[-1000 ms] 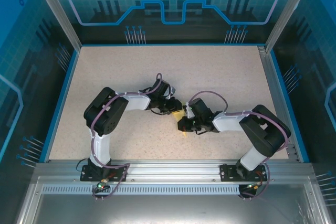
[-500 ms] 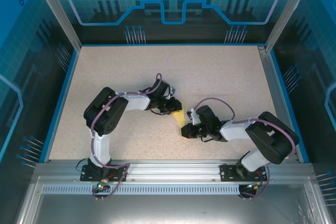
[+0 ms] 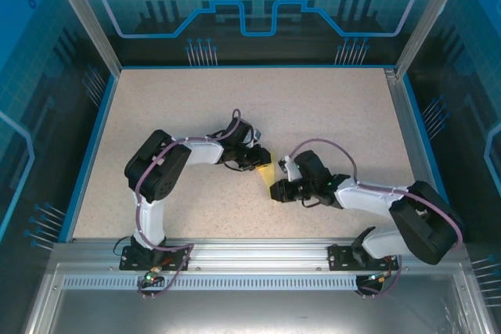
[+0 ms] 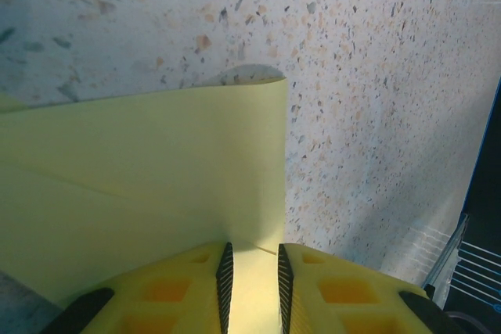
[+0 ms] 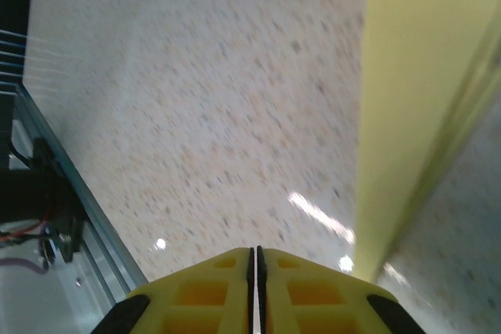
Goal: Fold a paper plane with a square sheet of paper (pick it up from the middle)
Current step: Fold the wing for the fifth time at the center of the table.
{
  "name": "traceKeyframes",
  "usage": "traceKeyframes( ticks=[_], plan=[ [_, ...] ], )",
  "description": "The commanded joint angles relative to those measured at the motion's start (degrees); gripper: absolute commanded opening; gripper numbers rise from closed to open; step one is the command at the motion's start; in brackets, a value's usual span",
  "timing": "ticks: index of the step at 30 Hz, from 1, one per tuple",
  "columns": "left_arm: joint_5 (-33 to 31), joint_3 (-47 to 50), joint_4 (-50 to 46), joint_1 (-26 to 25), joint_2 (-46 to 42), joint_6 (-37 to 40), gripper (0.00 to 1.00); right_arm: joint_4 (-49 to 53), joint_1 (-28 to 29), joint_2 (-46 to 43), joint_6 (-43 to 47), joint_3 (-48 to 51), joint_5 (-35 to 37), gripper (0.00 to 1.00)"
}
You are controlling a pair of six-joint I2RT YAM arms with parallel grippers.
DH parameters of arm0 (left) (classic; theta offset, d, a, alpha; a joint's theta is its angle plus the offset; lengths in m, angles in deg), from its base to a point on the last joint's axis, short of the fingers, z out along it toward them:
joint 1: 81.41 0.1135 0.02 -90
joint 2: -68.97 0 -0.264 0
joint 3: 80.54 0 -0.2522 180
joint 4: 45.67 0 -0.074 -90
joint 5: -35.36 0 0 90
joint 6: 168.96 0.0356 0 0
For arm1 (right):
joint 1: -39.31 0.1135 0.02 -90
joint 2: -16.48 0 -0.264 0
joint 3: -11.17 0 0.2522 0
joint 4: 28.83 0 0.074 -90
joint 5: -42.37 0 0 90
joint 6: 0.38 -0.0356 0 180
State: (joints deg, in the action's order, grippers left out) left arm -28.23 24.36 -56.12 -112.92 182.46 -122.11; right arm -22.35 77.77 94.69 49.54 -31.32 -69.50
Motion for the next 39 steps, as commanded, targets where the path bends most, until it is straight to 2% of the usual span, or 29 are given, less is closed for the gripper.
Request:
traceKeyframes(
  ticks=[1,4,12,20,33,39],
  plan=[
    [-2.4,1.7,-2.1,1.1,1.5,1.3,0.26,-0.6,-0.6,4.4,-1.6,-3.7,2.5,0.11],
    [-2.2,2.0,-1.9,1.1,1.6,1.3,0.26,-1.9,-1.1,7.9,-1.8,-4.9,2.9,0.11],
    [-2.3,1.6,-2.2,1.1,1.6,1.9,0.26,-3.6,-2.1,15.9,0.2,-3.0,-2.5,0.09],
    [-3.0,-1.2,-4.8,3.3,1.8,4.7,0.27,-3.7,-2.2,17.0,0.5,1.1,-1.5,0.05],
    [-0.7,-4.0,-5.3,11.3,3.0,8.6,0.31,-3.0,-2.1,19.0,0.5,-2.1,-3.5,0.05],
    [-0.2,-7.1,-8.7,11.9,0.3,10.5,0.33,-2.8,-2.0,17.7,-0.1,-3.9,-3.7,0.07]
  ],
)
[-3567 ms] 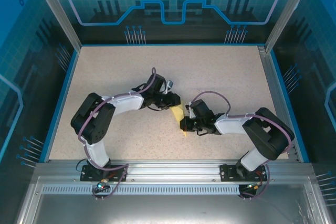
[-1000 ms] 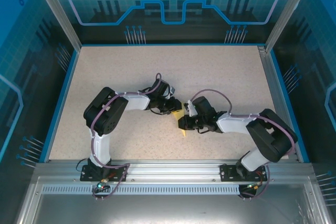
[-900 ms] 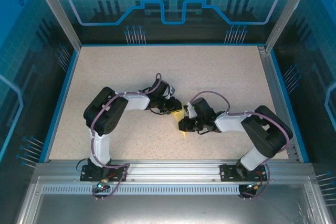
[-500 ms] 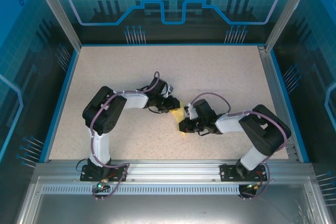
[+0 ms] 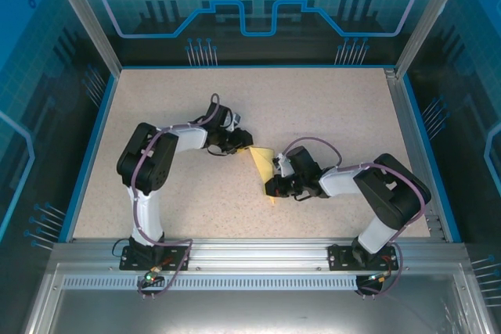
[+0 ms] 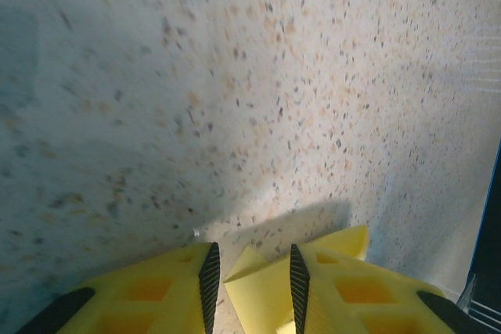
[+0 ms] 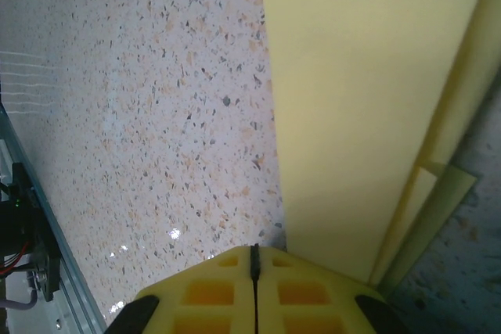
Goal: Fold a paper plane with a square sheet of paper (pick it up from the middle)
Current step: Fold the wing for the fifth time at the center of the table, then move a paper plane to the center of the table.
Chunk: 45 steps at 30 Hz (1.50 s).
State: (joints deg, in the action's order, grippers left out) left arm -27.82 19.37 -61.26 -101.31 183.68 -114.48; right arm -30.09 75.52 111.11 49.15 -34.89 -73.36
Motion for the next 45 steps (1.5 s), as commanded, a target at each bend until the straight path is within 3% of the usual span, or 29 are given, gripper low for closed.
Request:
traceKeyframes(
  ticks=[1,6,8,13,19,24,41,45],
  plan=[
    [-0.9,-2.0,-3.9,0.2,-1.8,2.6,0.33,5.2,0.3,1.1,0.3,-0.8,0.1,0.07],
    [-3.4,0.7,-6.4,-0.7,-8.6,0.3,0.36,6.2,0.0,-3.0,-0.4,-3.3,0.5,0.11],
    [-7.6,0.7,-10.8,-2.3,-11.2,0.1,0.38,7.3,-0.8,-6.4,-0.2,-3.6,1.6,0.13],
    [-16.5,-0.8,-21.0,-7.8,-14.9,-2.6,0.54,13.4,-6.5,-15.1,1.6,-2.3,5.9,0.19],
    [-23.6,-10.3,-34.6,-16.7,-10.2,-5.0,0.65,13.9,-17.2,-20.3,0.9,3.9,5.2,0.24],
    [-33.7,-20.4,-46.9,-21.7,-3.6,-5.3,0.66,13.5,-18.4,-21.7,1.2,5.5,2.9,0.26],
    [-30.7,-27.3,-49.4,-21.8,4.5,-4.5,0.69,11.6,-13.3,-14.8,1.8,1.8,1.2,0.32],
    [-31.4,-26.0,-49.6,-21.1,4.0,-4.0,0.64,11.2,-11.3,-11.7,2.1,-0.1,1.0,0.34]
  ],
)
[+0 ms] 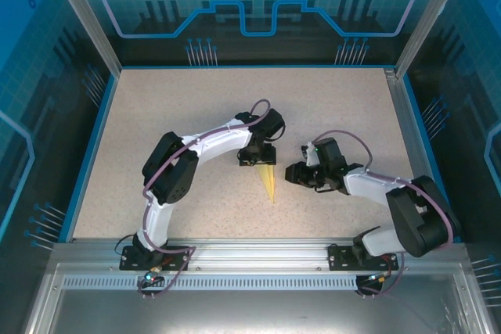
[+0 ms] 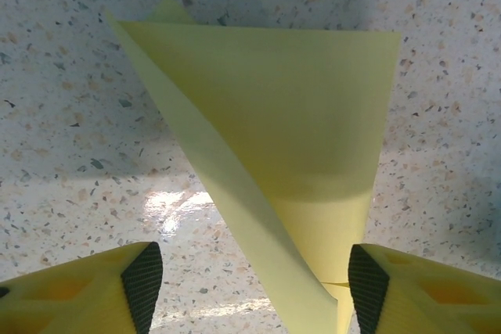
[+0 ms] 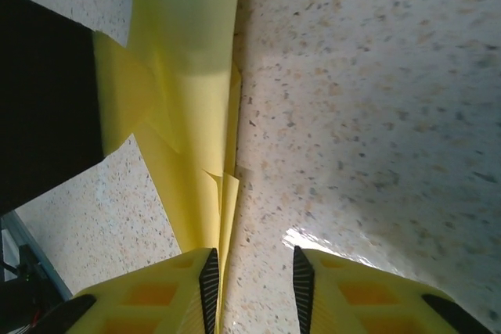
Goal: Fold a paper plane with a square sheet of paper (pick it up from the middle)
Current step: Move a paper plane to the center of the table.
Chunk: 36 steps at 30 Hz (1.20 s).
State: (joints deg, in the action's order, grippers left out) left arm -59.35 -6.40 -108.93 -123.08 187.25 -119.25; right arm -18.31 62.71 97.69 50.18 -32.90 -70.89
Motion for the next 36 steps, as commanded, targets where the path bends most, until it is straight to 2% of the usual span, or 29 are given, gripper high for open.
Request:
traceKeyframes(
  ticks=[1,5,10,19,36],
  plan=[
    [0.6,1.0,-1.2,1.1,-0.2,0.7,0.61,-0.5,1.9,2.5,1.1,-2.6,-1.6,0.34],
    [1.7,5.9,2.5,2.3,-3.7,0.7,0.53,-1.2,3.1,4.6,0.9,-3.9,-2.1,0.36],
    [2.3,7.4,3.2,2.9,-4.6,1.4,0.42,-1.8,3.6,7.3,0.7,-5.5,-2.9,0.39],
    [2.4,8.8,4.1,3.1,-5.4,1.6,0.38,-1.6,4.9,11.3,1.3,-8.4,-4.6,0.44],
    [1.8,10.0,4.2,3.0,-6.1,1.8,0.36,-1.3,7.3,14.6,0.9,-11.3,-4.3,0.43]
  ],
)
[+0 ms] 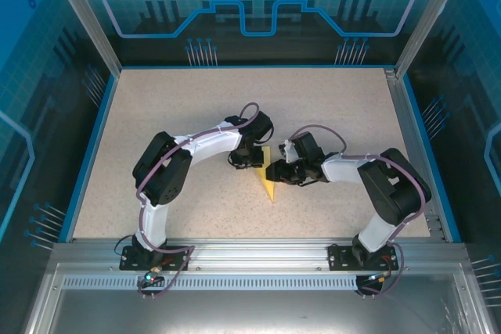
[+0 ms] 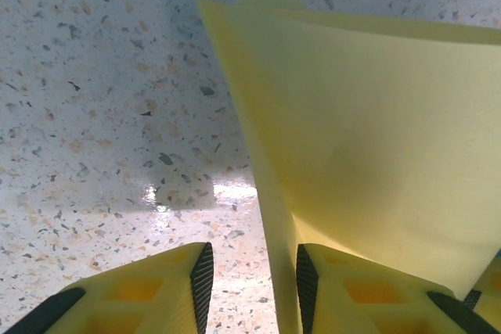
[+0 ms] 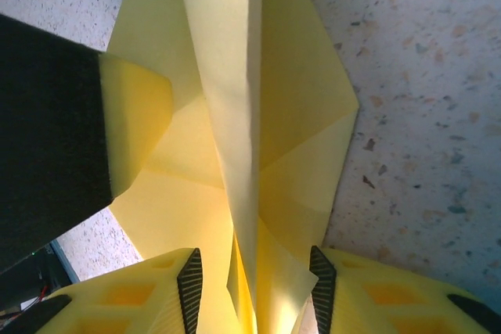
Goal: Fold a paper plane with a square sheet of paper (pick it up from the middle)
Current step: Move a paper plane to the center of the table.
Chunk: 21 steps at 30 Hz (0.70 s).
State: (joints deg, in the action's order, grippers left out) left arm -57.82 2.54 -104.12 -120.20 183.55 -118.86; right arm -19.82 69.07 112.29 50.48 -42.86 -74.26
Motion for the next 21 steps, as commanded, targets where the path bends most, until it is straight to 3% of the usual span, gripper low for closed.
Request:
traceKeyframes(
  ticks=[1,8,21],
  plan=[
    [0.2,1.1,-0.6,0.2,-2.6,1.3,0.36,0.2,1.1,-0.2,0.7,-1.2,-0.6,0.42],
    [-0.6,2.5,0.3,0.5,-3.8,1.2,0.35,2.4,2.4,-0.6,1.7,-1.9,0.9,0.32],
    [-1.4,4.6,1.4,0.6,-5.6,0.7,0.32,5.4,5.6,1.8,2.3,-5.5,4.9,0.25]
  ],
)
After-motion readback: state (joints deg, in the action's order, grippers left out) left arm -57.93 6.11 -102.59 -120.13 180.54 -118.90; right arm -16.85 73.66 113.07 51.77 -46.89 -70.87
